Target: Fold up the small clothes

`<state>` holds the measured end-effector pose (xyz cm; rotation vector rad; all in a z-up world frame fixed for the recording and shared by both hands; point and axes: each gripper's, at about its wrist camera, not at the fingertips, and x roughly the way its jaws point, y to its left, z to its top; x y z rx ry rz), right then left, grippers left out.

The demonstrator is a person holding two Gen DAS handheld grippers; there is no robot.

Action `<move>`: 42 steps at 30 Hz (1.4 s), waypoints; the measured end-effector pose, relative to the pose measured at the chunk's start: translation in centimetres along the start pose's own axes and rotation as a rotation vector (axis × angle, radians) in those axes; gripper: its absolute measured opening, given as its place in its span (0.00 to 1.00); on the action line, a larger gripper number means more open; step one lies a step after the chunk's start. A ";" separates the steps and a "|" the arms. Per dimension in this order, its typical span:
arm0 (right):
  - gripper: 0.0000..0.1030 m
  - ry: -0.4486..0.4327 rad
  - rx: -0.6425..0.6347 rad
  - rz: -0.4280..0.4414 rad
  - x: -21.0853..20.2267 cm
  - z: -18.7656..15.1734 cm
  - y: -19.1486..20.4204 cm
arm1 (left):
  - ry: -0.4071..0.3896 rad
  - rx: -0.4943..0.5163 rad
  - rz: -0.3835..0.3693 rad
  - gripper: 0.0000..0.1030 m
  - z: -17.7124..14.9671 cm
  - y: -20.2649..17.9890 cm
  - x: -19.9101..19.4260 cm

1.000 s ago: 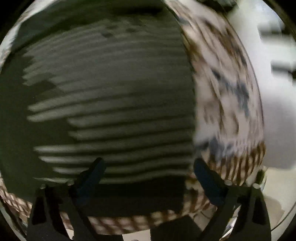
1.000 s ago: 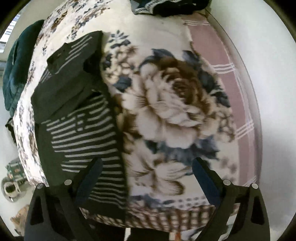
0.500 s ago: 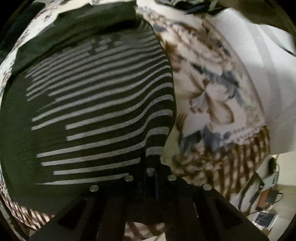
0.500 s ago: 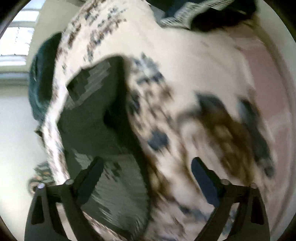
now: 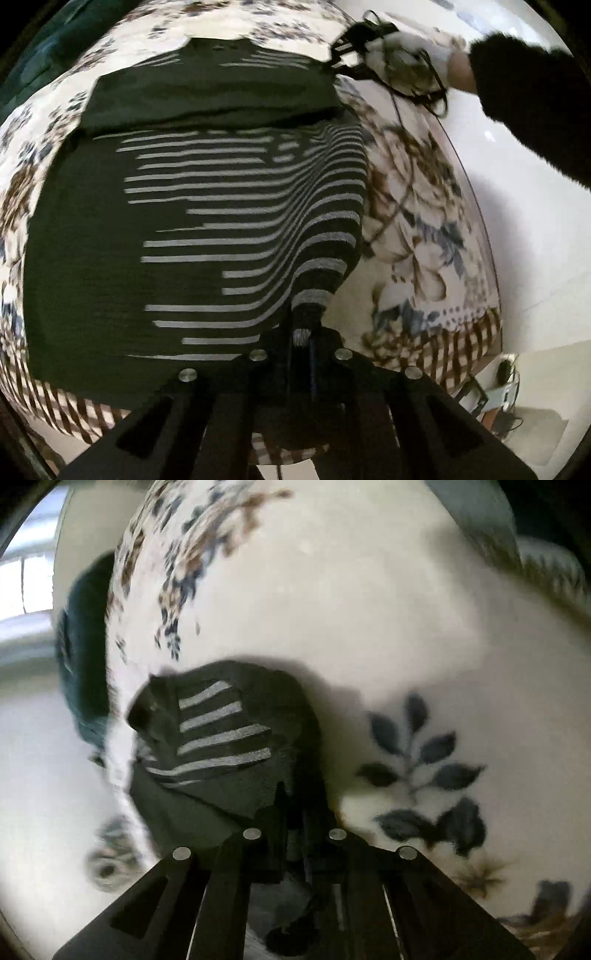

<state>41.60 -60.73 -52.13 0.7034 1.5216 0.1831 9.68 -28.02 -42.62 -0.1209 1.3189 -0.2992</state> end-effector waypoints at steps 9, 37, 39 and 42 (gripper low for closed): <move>0.05 0.007 -0.240 -0.164 -3.9 -0.4 15.6 | -0.122 -0.274 -0.084 0.04 -0.2 10.4 -6.8; 0.49 0.050 -0.402 -0.389 20.4 -12.6 42.9 | -0.049 -0.821 -0.364 0.56 -11.9 40.7 -3.3; 0.57 0.054 -0.419 -0.387 18.2 -16.3 40.9 | -0.046 -0.818 -0.384 0.56 -12.0 41.4 -3.5; 0.59 0.080 -0.423 -0.417 15.3 -23.6 35.8 | -0.009 -0.766 -0.355 0.56 -11.0 41.0 -3.3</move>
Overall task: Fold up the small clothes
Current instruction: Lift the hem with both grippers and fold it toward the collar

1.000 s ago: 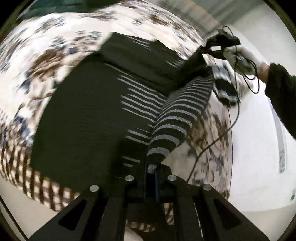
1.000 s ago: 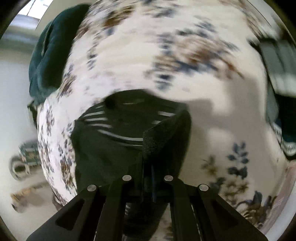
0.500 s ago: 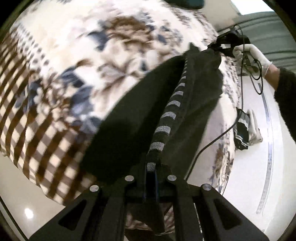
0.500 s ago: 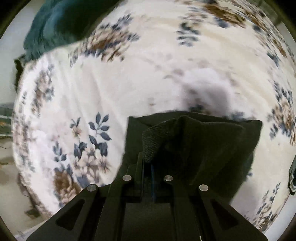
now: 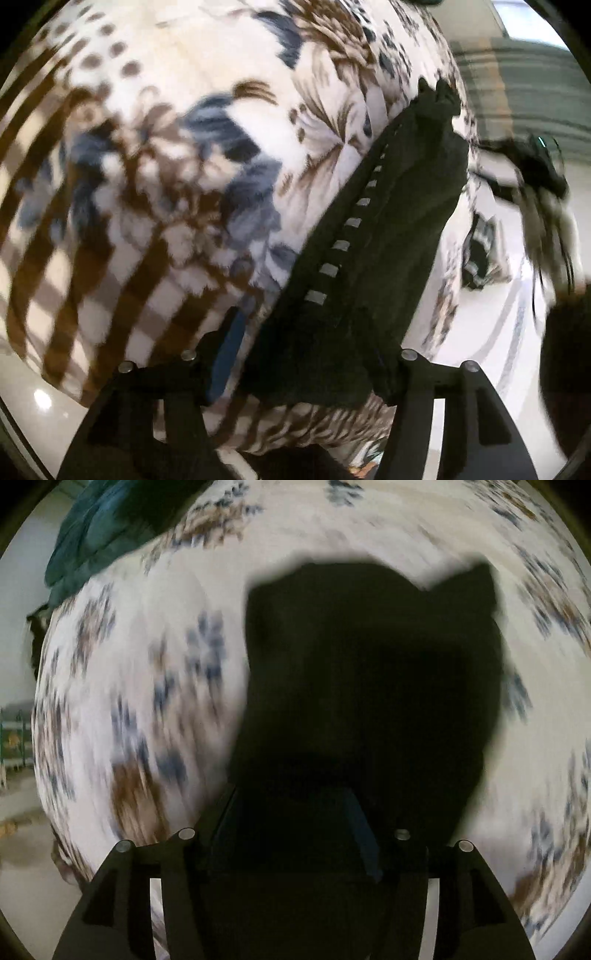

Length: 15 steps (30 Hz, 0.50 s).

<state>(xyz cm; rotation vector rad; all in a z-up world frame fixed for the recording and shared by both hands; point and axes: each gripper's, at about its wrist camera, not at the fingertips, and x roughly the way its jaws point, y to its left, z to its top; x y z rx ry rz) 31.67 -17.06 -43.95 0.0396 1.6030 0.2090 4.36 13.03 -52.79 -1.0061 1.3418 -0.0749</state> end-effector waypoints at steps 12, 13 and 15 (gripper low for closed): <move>0.62 0.306 0.411 0.312 11.0 -31.1 -7.2 | 0.052 0.134 0.108 0.25 0.6 -2.6 3.8; 0.56 0.271 0.413 0.334 10.8 -31.9 -7.0 | 0.044 0.131 0.128 0.07 0.7 -2.6 3.5; 0.11 0.220 0.395 0.345 10.2 -33.0 -6.7 | 0.035 0.113 0.113 0.07 1.0 -2.5 2.6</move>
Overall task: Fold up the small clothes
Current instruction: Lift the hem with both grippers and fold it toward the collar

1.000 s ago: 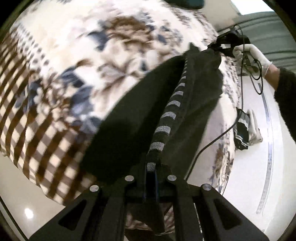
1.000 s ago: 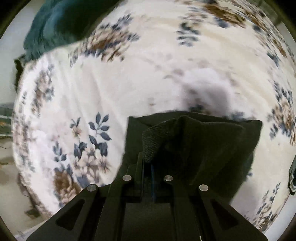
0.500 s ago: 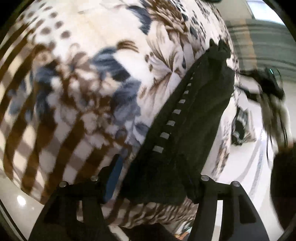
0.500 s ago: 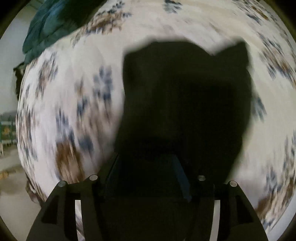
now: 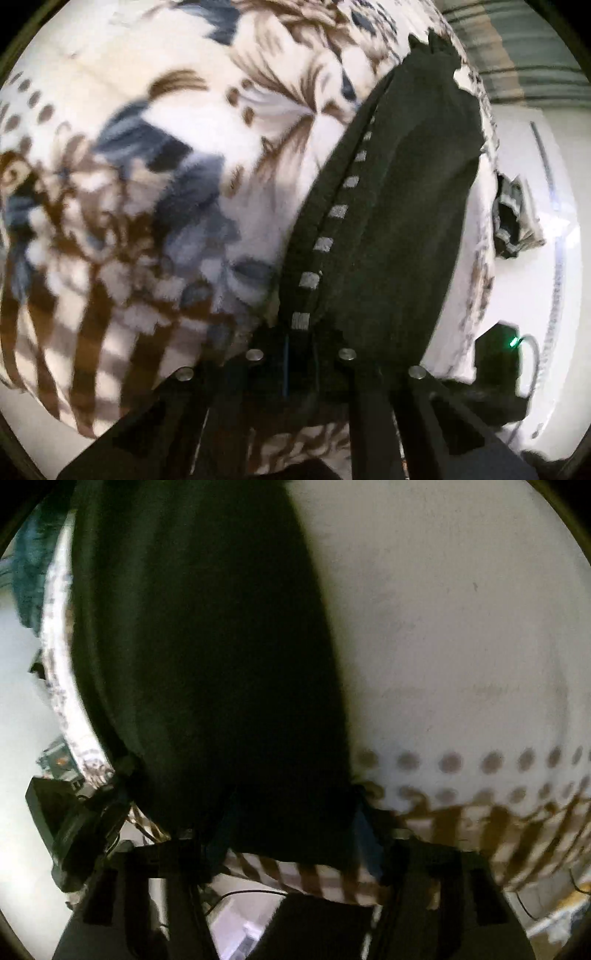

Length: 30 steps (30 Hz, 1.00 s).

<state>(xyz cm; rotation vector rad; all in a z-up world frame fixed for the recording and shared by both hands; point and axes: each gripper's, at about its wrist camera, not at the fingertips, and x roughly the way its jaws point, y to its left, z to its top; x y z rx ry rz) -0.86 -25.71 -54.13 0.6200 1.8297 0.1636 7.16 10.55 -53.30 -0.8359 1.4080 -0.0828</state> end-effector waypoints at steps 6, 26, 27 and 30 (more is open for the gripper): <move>0.08 0.013 -0.001 -0.047 -0.8 -1.4 -2.1 | 0.061 0.050 0.086 0.11 -0.1 -0.8 -0.7; 0.55 -0.418 0.110 0.156 -21.8 28.1 0.1 | -0.062 0.438 -0.049 0.63 33.7 -25.5 10.0; 0.55 -0.428 0.122 0.165 -21.3 29.2 0.8 | -0.054 0.472 -0.013 0.58 34.9 -26.4 11.7; 0.55 -0.454 0.146 0.155 -21.3 31.1 1.0 | -0.078 0.513 0.000 0.05 36.4 -26.9 12.6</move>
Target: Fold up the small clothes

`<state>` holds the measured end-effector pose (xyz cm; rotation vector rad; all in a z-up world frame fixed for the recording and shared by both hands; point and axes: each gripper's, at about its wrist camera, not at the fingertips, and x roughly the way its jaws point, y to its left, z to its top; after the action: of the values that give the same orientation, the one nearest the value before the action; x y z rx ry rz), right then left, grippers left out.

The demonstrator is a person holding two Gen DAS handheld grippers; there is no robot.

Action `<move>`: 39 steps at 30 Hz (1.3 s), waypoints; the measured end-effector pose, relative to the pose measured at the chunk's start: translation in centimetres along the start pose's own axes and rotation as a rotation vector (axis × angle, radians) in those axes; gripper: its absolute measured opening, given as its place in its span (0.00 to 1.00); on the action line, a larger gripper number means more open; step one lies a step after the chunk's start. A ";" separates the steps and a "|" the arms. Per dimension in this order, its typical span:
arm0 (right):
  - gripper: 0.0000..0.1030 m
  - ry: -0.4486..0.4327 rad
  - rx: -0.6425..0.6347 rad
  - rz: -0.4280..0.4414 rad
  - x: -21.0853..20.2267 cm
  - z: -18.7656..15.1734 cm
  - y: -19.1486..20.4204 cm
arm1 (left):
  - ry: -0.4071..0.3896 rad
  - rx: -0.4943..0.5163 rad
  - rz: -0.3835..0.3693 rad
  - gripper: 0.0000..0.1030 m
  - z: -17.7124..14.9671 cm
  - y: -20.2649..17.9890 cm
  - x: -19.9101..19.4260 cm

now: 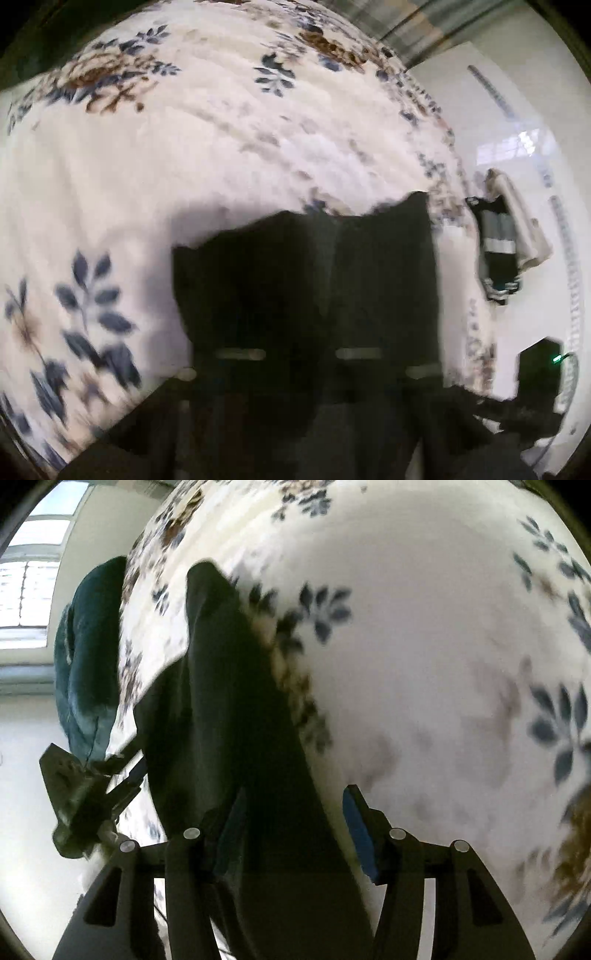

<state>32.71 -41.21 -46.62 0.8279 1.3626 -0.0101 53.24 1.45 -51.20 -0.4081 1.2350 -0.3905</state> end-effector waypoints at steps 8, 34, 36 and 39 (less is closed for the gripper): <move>0.55 0.039 0.032 0.021 2.6 -1.2 -0.1 | -0.078 -0.160 -0.074 0.05 -0.2 6.7 -2.0; 0.56 0.356 0.028 0.018 2.2 -17.9 -4.8 | 0.062 -0.169 -0.169 0.66 -18.7 6.5 -12.8; 0.56 0.406 0.030 -0.006 2.1 -21.1 -6.2 | 0.116 -0.208 -0.139 0.69 -24.2 6.5 -13.8; 0.56 0.463 0.023 -0.014 2.3 -25.4 -7.9 | 0.189 -0.283 -0.115 0.69 -30.3 6.8 -13.9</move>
<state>8.02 -32.51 -52.07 0.8722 1.8046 0.1647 20.78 11.56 -51.53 -0.6989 1.4617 -0.3594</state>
